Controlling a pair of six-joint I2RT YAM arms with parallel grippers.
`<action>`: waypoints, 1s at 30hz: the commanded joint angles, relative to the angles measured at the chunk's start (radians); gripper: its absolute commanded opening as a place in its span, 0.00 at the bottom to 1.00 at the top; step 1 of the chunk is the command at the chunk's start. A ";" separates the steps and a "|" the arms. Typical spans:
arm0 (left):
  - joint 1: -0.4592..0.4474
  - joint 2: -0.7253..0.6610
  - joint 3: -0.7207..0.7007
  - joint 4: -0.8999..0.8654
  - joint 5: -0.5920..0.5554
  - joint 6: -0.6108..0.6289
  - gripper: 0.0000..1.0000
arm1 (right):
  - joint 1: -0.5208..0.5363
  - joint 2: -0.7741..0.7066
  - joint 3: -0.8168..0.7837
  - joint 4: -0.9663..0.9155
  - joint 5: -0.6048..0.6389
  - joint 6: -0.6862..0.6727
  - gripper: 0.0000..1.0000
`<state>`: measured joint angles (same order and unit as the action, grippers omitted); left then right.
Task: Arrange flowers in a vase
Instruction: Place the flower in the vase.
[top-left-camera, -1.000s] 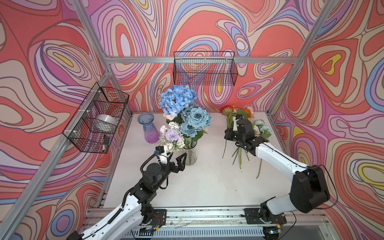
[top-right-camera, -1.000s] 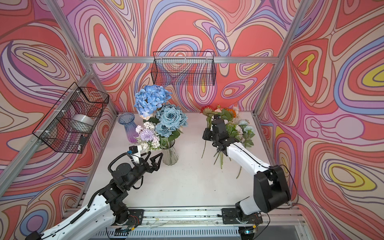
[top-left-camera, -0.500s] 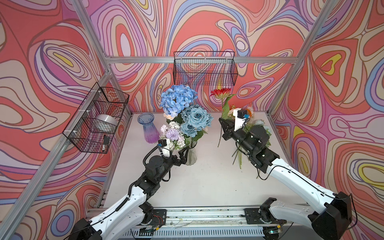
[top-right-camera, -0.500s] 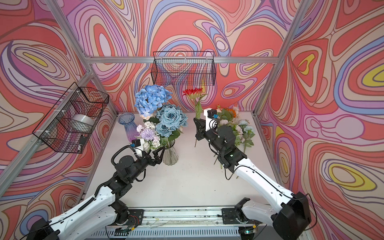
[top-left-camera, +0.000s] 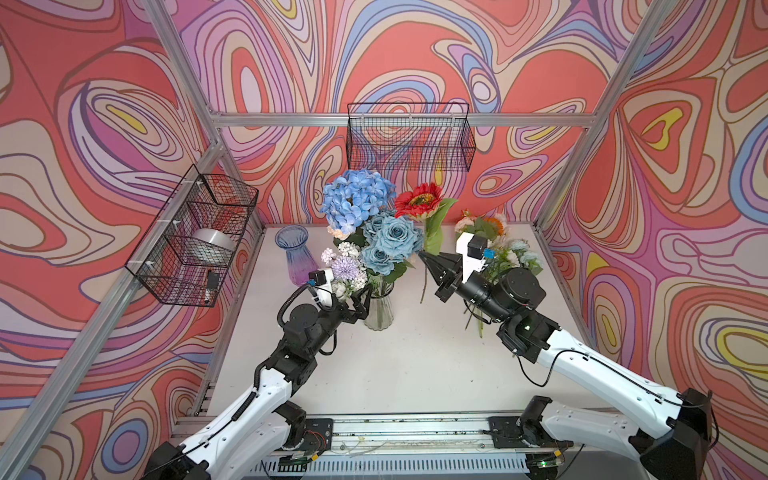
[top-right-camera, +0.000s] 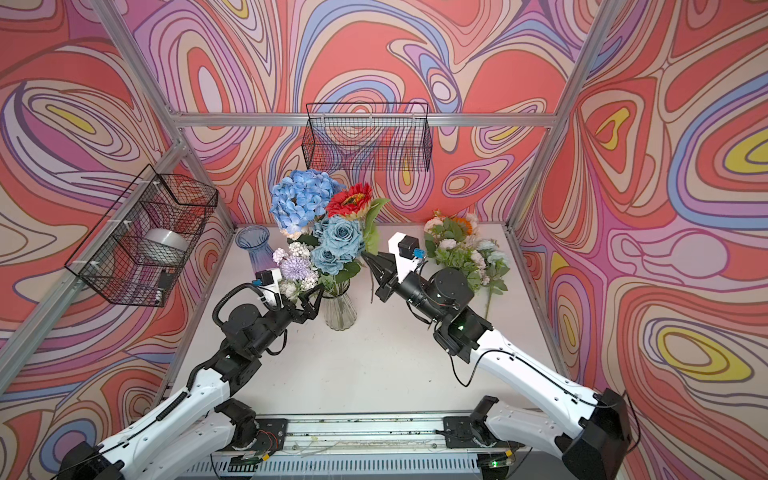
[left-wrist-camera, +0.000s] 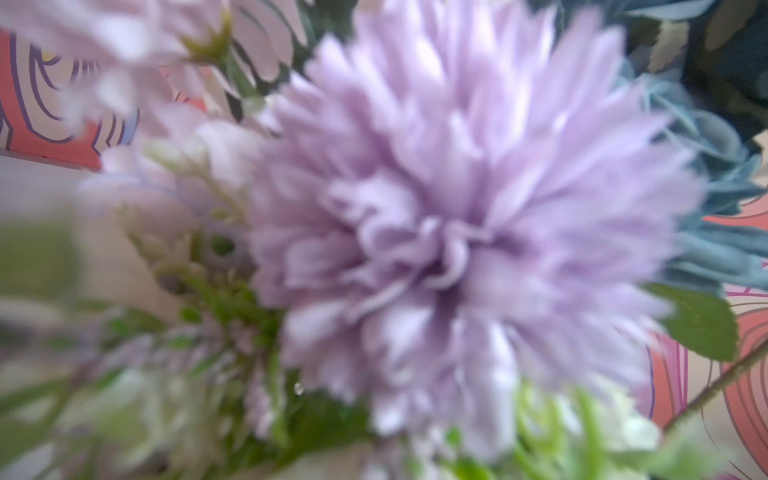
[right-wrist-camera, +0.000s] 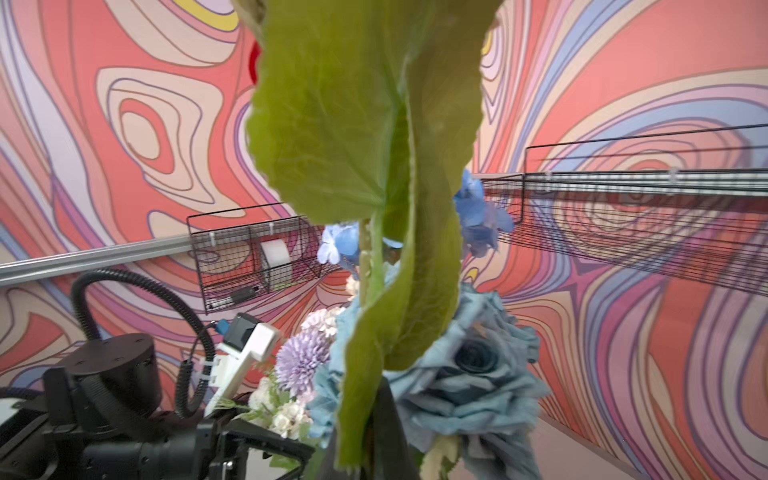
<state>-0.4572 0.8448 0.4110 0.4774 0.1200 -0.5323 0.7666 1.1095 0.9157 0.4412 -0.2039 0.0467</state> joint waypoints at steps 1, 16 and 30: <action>0.011 0.008 0.030 0.043 0.022 -0.018 1.00 | 0.044 0.058 -0.014 0.100 -0.063 -0.062 0.00; 0.032 -0.008 0.034 0.008 0.013 -0.024 1.00 | 0.095 0.307 -0.067 0.615 -0.180 -0.270 0.00; 0.043 -0.009 0.022 0.006 -0.010 -0.030 1.00 | 0.094 0.428 -0.074 0.785 -0.147 -0.330 0.00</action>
<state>-0.4244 0.8410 0.4118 0.4732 0.1272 -0.5537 0.8574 1.4929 0.8505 1.1500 -0.3695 -0.2691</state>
